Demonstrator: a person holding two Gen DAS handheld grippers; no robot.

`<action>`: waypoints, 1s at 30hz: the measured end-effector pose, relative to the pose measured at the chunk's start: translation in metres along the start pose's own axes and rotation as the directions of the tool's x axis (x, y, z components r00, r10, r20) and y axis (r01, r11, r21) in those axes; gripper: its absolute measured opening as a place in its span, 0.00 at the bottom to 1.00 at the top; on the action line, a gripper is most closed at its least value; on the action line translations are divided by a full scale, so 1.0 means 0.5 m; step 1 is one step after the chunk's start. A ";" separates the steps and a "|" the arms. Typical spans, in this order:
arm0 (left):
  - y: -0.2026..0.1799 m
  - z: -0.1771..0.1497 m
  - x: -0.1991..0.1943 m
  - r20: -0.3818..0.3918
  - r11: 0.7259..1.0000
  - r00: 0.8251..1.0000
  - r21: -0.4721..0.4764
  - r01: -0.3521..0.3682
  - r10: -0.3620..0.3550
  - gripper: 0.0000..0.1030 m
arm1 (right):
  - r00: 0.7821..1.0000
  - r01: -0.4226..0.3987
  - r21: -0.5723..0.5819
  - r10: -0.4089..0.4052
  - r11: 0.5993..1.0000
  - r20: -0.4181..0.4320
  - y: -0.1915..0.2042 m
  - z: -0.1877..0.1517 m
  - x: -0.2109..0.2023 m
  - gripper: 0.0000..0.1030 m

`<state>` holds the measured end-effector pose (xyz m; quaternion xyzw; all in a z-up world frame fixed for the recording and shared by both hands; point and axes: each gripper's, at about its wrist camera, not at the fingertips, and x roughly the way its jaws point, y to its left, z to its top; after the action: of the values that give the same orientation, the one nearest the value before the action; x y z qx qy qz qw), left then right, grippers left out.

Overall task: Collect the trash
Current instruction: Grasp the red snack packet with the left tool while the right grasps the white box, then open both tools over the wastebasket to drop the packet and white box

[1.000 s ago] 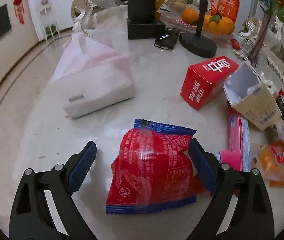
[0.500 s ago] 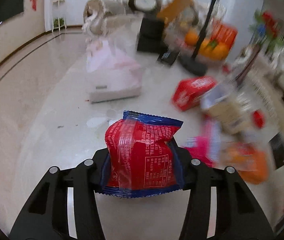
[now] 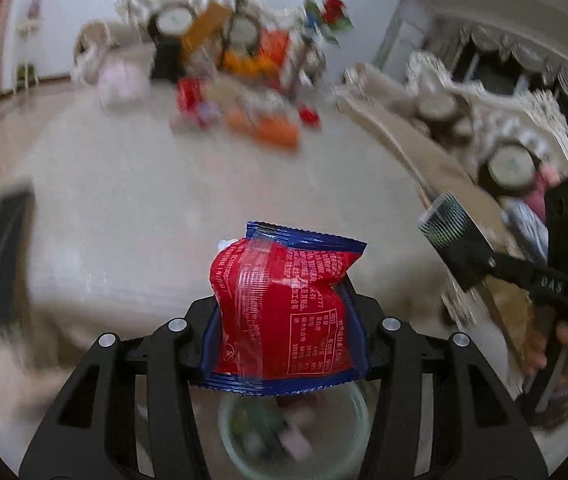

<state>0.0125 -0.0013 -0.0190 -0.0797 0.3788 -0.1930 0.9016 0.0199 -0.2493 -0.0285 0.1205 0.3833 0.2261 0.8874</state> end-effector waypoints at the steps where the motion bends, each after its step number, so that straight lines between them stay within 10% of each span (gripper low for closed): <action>1: -0.010 -0.032 -0.001 -0.029 1.000 1.000 0.009 -0.007 0.007 0.48 | 0.999 0.002 0.003 -0.002 1.000 -0.035 0.006 -0.025 0.005 0.38; 8: -0.022 -0.184 0.096 -0.266 1.000 0.964 -0.002 -0.015 0.014 0.48 | 0.953 0.044 0.042 -0.030 0.998 -0.300 -0.009 -0.170 0.108 0.38; 22: 0.000 -0.296 0.282 -0.513 0.999 0.858 0.043 -0.021 0.040 0.48 | 0.879 0.175 0.020 -0.147 0.984 -0.453 -0.073 -0.276 0.228 0.38; 25: -0.004 -0.306 0.300 -0.534 0.998 0.844 0.057 -0.027 0.054 0.66 | 0.873 0.183 0.018 -0.154 0.983 -0.463 -0.079 -0.289 0.224 0.38; 30: -0.005 -0.331 0.322 -0.569 0.994 0.816 0.091 -0.054 0.097 0.82 | 0.869 0.181 0.019 -0.151 0.983 -0.471 -0.079 -0.302 0.232 0.71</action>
<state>-0.0037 -0.0687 -0.2392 0.0289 0.6280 -0.1853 0.7553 -0.0088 -0.2204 -0.2185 0.0565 0.6017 0.1595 0.7806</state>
